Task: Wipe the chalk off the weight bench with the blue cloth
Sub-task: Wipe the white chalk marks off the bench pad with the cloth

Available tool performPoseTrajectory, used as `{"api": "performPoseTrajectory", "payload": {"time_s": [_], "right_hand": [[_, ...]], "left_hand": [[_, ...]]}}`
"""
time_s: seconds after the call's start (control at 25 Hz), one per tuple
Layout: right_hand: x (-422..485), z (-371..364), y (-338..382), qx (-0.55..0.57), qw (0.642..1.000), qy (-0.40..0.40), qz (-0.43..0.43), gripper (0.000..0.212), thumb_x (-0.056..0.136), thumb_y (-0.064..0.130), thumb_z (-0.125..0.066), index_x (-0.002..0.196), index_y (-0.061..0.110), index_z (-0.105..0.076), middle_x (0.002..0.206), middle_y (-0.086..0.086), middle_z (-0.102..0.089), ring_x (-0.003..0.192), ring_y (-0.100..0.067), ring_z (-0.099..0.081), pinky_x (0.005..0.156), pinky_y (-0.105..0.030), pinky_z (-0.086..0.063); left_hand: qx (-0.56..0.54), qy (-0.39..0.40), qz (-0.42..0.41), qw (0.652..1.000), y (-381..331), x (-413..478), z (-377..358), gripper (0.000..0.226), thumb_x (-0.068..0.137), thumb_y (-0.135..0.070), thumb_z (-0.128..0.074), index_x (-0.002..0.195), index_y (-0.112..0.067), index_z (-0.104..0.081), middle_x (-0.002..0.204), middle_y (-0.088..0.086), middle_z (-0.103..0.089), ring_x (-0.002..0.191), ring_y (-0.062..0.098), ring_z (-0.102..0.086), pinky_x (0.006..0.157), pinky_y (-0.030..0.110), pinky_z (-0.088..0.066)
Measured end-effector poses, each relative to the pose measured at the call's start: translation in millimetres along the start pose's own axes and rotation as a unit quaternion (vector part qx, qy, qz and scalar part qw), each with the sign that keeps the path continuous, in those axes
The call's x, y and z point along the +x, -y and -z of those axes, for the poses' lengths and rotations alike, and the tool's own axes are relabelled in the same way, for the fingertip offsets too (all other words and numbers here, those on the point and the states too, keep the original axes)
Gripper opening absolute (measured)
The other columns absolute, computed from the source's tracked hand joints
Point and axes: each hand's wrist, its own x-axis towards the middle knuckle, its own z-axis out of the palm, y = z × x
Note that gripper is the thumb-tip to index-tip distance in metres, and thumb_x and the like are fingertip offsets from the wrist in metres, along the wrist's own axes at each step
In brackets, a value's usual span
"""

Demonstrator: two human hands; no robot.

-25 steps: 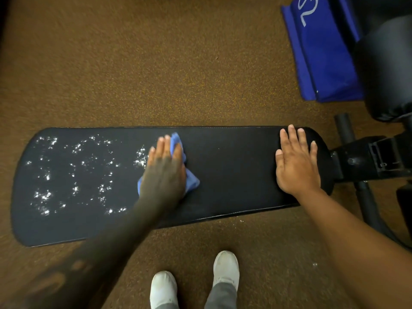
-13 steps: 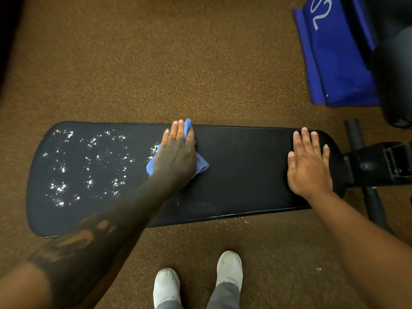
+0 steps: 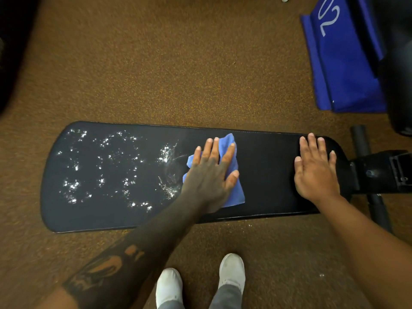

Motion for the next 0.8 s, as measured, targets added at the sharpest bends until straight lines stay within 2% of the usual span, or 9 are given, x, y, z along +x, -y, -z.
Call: {"api": "performPoseTrajectory", "payload": {"time_s": [0.08,0.16,0.28,0.36,0.48,0.56,0.68,0.8], "right_hand": [[-1,8,15,0.027,0.999,0.006,-0.027,0.056,0.101,0.032,-0.027,0.153,0.016,-0.013,0.162,-0.005,-0.007,0.148,-0.021,0.002,0.118,-0.054,-0.004],[-9,19,52,0.068,0.996,-0.025,-0.046,0.062,0.096,0.041,-0.026,0.151,0.014,-0.018,0.161,-0.009,-0.013,0.148,-0.024,-0.004,0.118,-0.054,-0.003],[-42,30,139,0.132,0.988,-0.068,0.033,0.069,0.088,0.052,-0.029,0.143,0.011,-0.038,0.155,-0.014,-0.026,0.145,-0.029,-0.016,0.117,-0.052,-0.008],[-65,20,189,0.139,0.986,-0.016,0.095,0.077,0.084,0.062,-0.03,0.145,0.015,-0.036,0.157,-0.014,-0.021,0.146,-0.029,-0.011,0.118,-0.048,-0.006],[-80,-14,223,0.1,0.989,0.039,0.099,0.089,0.079,0.072,-0.031,0.151,0.021,-0.018,0.161,-0.011,-0.001,0.147,-0.027,0.01,0.119,-0.047,0.001],[-72,-29,232,0.093,0.992,0.015,0.085,0.081,0.084,0.063,-0.035,0.15,0.019,-0.023,0.161,-0.013,-0.006,0.147,-0.029,0.009,0.118,-0.052,-0.003],[-51,-38,249,0.072,0.994,-0.018,0.079,0.063,0.092,0.047,-0.03,0.147,0.016,-0.035,0.159,-0.012,-0.018,0.147,-0.033,0.002,0.117,-0.054,-0.003],[-34,-40,264,0.074,0.994,-0.025,0.081,0.061,0.093,0.039,-0.034,0.147,0.009,-0.032,0.159,-0.013,-0.018,0.147,-0.034,0.003,0.118,-0.052,-0.001]], "left_hand": [[-0.075,-0.046,0.046,0.995,23,-15,17,0.068,0.093,-0.054,-0.013,0.154,-0.026,-0.001,0.163,0.009,0.004,0.15,0.026,0.009,0.12,0.046,0.006],[-0.063,-0.091,0.143,0.984,66,-30,30,0.066,0.094,-0.054,-0.013,0.154,-0.027,-0.005,0.163,0.01,0.004,0.15,0.027,0.01,0.12,0.049,0.004],[-0.005,-0.069,0.238,0.969,135,-49,38,0.063,0.097,-0.053,-0.015,0.154,-0.027,-0.009,0.163,0.013,0.003,0.149,0.031,0.009,0.119,0.055,0.001],[0.017,-0.038,0.231,0.972,164,-53,32,0.065,0.096,-0.056,-0.014,0.154,-0.028,-0.01,0.163,0.012,0.001,0.149,0.031,0.009,0.119,0.057,0.0],[0.04,-0.025,0.207,0.977,177,-54,18,0.067,0.094,-0.057,-0.011,0.154,-0.029,-0.006,0.164,0.01,0.002,0.149,0.032,0.007,0.119,0.057,-0.001],[0.046,-0.034,0.205,0.977,178,-55,12,0.066,0.095,-0.056,-0.013,0.155,-0.028,-0.005,0.164,0.01,0.003,0.149,0.032,0.008,0.119,0.056,0.0],[0.043,-0.05,0.204,0.977,178,-55,11,0.066,0.095,-0.056,-0.012,0.154,-0.029,-0.003,0.164,0.01,0.005,0.149,0.032,0.01,0.119,0.056,0.002],[0.039,-0.057,0.203,0.977,176,-55,9,0.066,0.095,-0.056,-0.014,0.154,-0.029,-0.002,0.164,0.01,0.005,0.149,0.032,0.01,0.119,0.056,0.002]]}}
